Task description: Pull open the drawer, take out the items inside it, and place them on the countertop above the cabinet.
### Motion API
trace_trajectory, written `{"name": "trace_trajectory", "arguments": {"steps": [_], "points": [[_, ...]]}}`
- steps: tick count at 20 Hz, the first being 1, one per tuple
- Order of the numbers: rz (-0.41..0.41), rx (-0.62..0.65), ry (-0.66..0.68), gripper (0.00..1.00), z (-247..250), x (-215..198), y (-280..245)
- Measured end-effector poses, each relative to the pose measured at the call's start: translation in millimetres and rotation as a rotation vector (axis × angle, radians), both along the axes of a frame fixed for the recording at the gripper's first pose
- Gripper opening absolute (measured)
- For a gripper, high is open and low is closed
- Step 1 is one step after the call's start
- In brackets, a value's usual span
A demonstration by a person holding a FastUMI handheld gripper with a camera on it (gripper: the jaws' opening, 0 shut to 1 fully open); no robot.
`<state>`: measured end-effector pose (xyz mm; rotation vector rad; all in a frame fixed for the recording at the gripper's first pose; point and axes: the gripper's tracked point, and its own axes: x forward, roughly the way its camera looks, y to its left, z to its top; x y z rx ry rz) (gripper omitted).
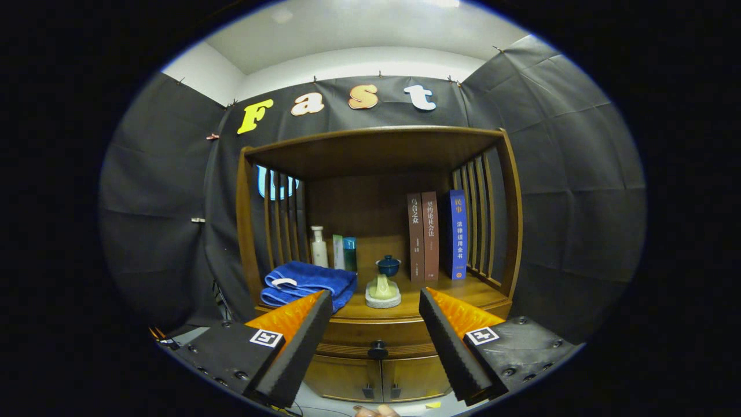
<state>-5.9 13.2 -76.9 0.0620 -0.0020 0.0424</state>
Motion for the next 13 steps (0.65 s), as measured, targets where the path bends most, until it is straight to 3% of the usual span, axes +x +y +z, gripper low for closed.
{"name": "trace_trajectory", "arguments": {"steps": [8,13], "points": [[0.05,0.006,-0.013,0.99,31,-33,11],[0.039,-0.009,-0.017,0.99,35,-42,7]]}}
